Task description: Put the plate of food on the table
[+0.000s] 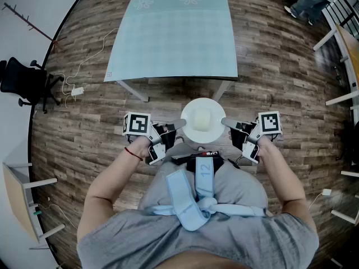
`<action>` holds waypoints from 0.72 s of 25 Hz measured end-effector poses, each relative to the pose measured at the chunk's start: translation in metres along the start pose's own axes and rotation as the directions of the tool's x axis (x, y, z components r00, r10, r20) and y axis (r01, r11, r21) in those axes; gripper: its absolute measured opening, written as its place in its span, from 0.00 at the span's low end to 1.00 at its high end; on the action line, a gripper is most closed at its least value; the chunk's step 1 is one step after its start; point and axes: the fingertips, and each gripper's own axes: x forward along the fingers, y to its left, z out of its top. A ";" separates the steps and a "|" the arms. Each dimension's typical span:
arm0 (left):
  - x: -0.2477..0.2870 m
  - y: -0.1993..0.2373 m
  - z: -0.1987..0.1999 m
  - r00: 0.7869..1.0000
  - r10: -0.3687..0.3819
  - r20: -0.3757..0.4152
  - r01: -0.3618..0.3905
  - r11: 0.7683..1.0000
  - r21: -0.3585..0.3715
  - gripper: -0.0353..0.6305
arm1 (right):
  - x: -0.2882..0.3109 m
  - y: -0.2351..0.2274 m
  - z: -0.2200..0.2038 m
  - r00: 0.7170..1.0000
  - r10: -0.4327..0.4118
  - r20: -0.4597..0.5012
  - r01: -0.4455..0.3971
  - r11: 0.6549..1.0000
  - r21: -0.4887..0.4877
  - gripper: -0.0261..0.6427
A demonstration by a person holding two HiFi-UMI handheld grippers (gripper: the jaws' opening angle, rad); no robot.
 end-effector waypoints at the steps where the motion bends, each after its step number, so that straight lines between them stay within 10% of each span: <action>1: 0.000 -0.001 0.001 1.000 -0.003 -0.001 0.003 1.000 0.003 0.10 | 0.000 0.000 0.001 1.000 0.000 0.000 0.000 1.000 0.000 0.09; 18: 0.002 -0.009 0.002 1.000 -0.017 0.001 0.017 1.000 0.018 0.10 | 0.001 0.005 0.005 0.999 0.034 0.019 -0.035 0.999 0.026 0.09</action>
